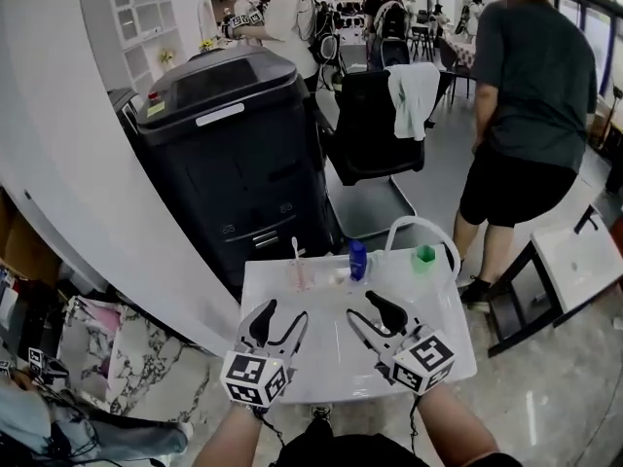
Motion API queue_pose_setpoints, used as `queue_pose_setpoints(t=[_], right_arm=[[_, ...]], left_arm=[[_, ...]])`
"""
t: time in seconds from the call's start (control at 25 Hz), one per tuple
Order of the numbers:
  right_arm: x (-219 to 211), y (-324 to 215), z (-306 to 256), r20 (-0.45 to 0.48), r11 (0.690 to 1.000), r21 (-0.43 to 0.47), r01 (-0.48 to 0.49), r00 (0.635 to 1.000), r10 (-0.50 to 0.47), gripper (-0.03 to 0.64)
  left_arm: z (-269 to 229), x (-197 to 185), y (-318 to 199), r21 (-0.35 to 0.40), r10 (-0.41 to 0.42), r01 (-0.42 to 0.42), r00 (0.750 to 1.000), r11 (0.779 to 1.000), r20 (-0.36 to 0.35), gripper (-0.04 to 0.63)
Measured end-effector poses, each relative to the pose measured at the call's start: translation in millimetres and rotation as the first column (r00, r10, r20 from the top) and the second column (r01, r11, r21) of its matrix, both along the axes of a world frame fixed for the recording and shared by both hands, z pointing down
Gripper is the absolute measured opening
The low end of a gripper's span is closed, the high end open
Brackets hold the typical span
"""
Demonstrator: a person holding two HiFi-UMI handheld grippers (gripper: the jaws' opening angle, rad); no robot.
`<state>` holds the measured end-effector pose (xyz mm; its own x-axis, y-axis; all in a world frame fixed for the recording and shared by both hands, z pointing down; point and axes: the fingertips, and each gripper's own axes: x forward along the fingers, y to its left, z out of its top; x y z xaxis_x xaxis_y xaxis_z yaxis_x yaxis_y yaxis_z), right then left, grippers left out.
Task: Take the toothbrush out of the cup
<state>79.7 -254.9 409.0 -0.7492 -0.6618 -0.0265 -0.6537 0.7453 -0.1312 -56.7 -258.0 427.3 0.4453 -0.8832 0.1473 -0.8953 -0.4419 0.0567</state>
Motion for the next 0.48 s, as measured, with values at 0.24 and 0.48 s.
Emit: queue_pose_setpoints(t=[0.24,0.48], right_arm=[[-20.6,-39.6,19.3,-0.023,0.999,-0.032,-0.004,1.0,0.003,0.199],[-36.6,-75.0,39.2,-0.043,0.997,-0.076,-0.017,0.999,0.014,0.199]], left_arm=[[23.4,-17.6,-52.0,-0.046,0.016,-0.017,1.0,0.999,-0.017,0.268],[48.7,-28.3,-100.7,-0.096,0.04,-0.043,0.999,0.994,-0.027,0.268]])
